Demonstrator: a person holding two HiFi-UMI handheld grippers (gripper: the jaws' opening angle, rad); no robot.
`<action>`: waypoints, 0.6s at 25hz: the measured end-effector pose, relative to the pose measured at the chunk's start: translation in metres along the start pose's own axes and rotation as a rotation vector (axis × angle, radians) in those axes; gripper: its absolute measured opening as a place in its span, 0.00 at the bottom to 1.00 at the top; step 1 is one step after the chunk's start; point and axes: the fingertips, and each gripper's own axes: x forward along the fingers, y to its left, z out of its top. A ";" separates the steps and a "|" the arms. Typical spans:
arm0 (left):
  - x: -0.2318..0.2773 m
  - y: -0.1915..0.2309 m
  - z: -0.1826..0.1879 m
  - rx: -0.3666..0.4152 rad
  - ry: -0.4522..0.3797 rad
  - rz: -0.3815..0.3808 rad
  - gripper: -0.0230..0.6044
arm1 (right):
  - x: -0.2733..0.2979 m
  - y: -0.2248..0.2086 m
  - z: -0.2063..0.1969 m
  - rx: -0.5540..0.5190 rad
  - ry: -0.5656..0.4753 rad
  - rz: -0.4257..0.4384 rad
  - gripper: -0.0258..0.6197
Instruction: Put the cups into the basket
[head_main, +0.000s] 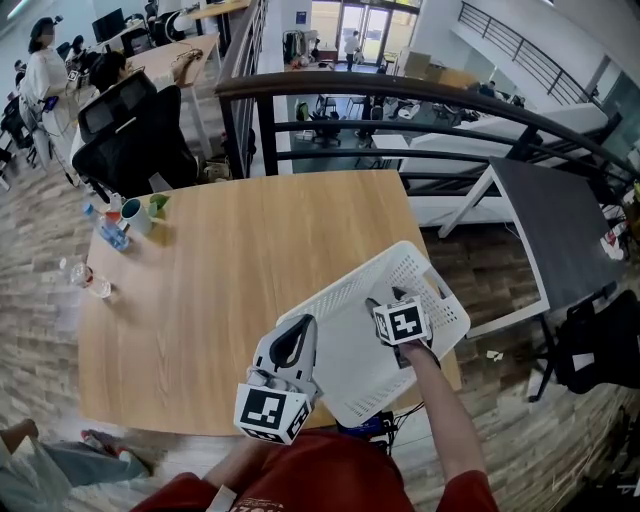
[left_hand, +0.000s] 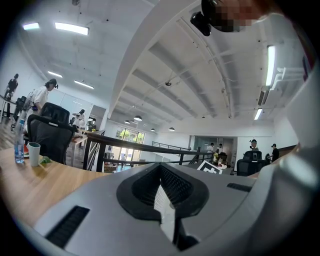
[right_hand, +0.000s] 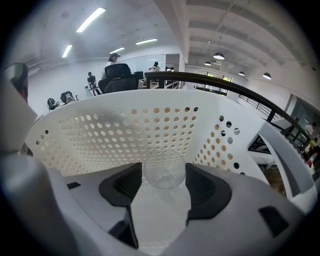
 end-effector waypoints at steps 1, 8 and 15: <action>0.000 0.000 0.000 0.000 0.000 0.000 0.05 | 0.000 0.000 0.000 0.001 -0.001 0.001 0.44; -0.001 -0.002 0.000 0.003 0.000 -0.004 0.05 | -0.007 -0.005 0.010 0.003 -0.050 -0.029 0.49; -0.002 -0.002 0.004 0.006 -0.007 -0.006 0.05 | -0.022 -0.005 0.023 0.060 -0.121 -0.020 0.51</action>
